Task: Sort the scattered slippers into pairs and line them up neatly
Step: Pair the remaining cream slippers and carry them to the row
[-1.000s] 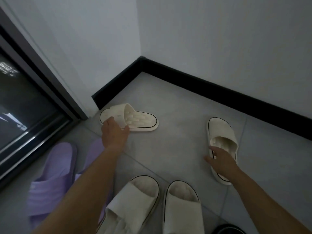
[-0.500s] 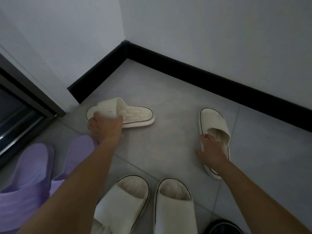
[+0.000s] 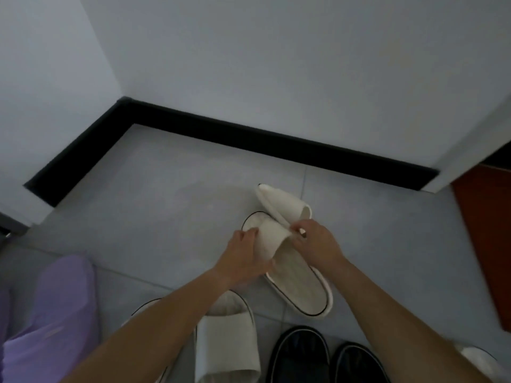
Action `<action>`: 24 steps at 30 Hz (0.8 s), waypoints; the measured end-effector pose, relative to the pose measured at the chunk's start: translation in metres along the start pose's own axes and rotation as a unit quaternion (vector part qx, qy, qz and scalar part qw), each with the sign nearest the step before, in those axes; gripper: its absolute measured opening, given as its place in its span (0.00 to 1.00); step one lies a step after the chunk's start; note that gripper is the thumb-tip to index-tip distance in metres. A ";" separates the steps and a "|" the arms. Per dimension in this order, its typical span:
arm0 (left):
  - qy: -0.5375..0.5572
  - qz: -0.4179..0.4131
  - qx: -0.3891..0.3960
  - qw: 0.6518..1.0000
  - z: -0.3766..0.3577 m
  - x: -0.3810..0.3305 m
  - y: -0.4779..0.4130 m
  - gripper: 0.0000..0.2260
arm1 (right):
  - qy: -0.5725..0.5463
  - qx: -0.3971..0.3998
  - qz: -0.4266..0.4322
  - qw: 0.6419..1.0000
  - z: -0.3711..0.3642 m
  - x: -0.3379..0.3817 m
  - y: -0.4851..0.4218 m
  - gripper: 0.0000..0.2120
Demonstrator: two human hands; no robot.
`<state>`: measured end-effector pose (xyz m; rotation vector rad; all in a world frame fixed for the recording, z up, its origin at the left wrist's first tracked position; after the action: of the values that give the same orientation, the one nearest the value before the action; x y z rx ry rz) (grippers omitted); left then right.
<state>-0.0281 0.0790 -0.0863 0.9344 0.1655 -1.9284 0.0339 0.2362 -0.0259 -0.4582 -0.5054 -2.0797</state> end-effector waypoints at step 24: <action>-0.144 0.134 -0.034 0.980 0.019 -0.001 -0.015 0.41 | -0.006 0.017 -0.016 1.000 -0.057 -0.011 0.004 0.18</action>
<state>-0.0503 0.0788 -0.0765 0.5883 -0.0614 -1.7706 0.0357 0.2122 -0.0788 -0.4460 -0.5566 -2.0972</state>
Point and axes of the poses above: each hand's wrist, its own y-axis away from the middle knuckle, its own z-axis out of the back of the hand, x = y × z, the point moved 5 cm from there along -y, towards the middle knuckle, and after that the axes turned 6 degrees about -x, right-handed, at the moved point
